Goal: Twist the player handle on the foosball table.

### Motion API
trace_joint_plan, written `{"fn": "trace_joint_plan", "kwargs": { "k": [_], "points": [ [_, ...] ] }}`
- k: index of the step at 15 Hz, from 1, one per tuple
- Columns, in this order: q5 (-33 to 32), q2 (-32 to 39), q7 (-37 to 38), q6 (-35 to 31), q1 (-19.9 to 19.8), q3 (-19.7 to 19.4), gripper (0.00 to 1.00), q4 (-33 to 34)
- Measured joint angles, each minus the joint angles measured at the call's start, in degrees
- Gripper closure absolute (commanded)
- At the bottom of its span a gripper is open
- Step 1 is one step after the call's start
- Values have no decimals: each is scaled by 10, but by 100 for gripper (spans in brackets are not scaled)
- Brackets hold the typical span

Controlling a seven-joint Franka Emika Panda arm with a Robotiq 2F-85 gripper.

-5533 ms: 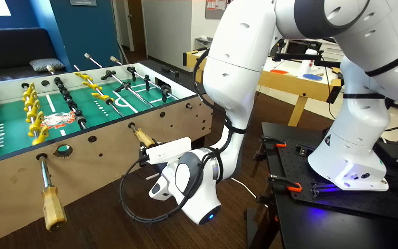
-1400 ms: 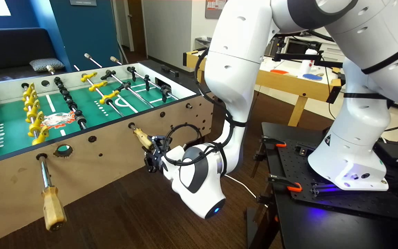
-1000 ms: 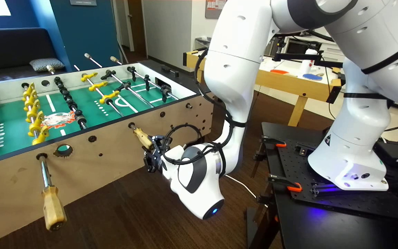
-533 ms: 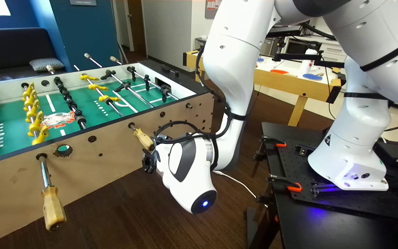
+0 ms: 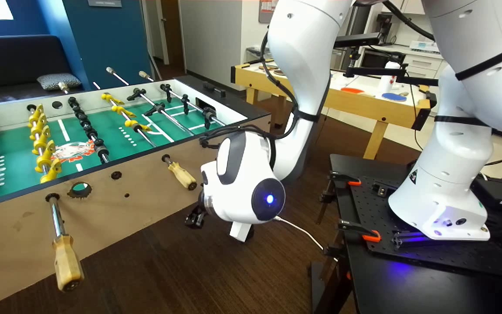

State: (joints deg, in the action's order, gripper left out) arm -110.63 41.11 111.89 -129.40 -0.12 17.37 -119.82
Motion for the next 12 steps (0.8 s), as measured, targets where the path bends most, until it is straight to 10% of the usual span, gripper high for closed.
{"fn": "trace_joint_plan", "kwargs": {
  "k": [12],
  "points": [
    [271, -207, -80, -272, -53, -12, 0, -77]
  ]
}}
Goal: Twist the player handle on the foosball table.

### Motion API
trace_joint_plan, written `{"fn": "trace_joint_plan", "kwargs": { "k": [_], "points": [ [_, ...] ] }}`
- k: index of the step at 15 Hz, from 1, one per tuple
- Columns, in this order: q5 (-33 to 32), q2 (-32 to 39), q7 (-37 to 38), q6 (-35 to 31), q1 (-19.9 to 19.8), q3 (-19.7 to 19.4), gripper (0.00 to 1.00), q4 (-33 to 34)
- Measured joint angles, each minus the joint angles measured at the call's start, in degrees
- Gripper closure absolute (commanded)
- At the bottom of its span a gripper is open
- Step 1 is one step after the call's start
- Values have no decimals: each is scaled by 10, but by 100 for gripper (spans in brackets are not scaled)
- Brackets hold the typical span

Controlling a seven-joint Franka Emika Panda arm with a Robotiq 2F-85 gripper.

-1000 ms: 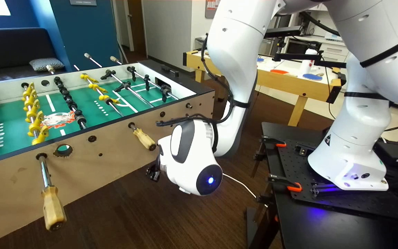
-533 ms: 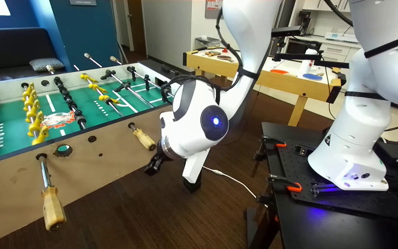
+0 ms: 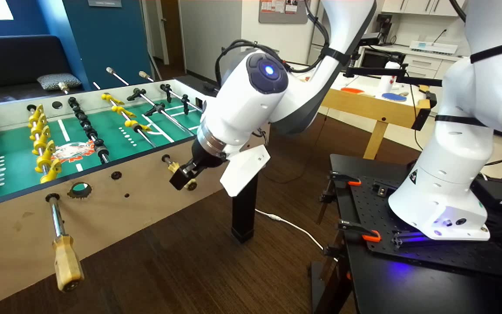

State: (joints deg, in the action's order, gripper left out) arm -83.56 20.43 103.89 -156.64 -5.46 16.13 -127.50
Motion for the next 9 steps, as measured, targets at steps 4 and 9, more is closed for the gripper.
{"fn": "trace_joint_plan", "kwargs": {
  "k": [4, 9],
  "points": [
    [106, -42, -73, -10, -16, 6, 0, -8],
    [225, -75, -198, -20, -32, 20, 0, -13]
  ]
}}
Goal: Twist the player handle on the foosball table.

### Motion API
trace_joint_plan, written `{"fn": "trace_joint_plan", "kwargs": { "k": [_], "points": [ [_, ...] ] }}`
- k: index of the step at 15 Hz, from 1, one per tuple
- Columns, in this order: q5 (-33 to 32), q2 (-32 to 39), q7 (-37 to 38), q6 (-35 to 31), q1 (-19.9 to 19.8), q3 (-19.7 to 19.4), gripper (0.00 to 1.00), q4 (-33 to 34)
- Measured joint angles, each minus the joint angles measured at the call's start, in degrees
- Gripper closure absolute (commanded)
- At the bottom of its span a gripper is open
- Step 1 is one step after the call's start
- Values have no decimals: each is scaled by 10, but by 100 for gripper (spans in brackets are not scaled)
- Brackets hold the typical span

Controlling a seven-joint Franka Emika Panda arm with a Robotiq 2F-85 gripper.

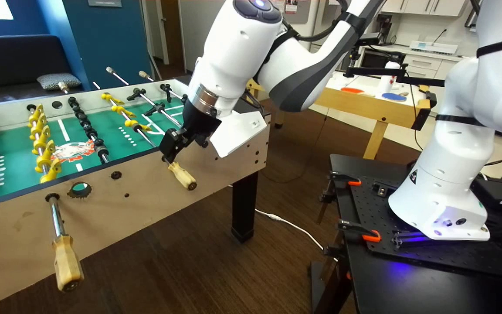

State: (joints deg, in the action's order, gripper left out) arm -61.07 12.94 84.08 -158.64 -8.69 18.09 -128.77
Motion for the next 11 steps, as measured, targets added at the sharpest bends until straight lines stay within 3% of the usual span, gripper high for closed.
{"fn": "trace_joint_plan", "kwargs": {
  "k": [7, 11],
  "points": [
    [211, -41, -294, -1, 33, -42, 0, -12],
    [246, -77, -396, 24, 22, -37, 0, -13]
  ]
}}
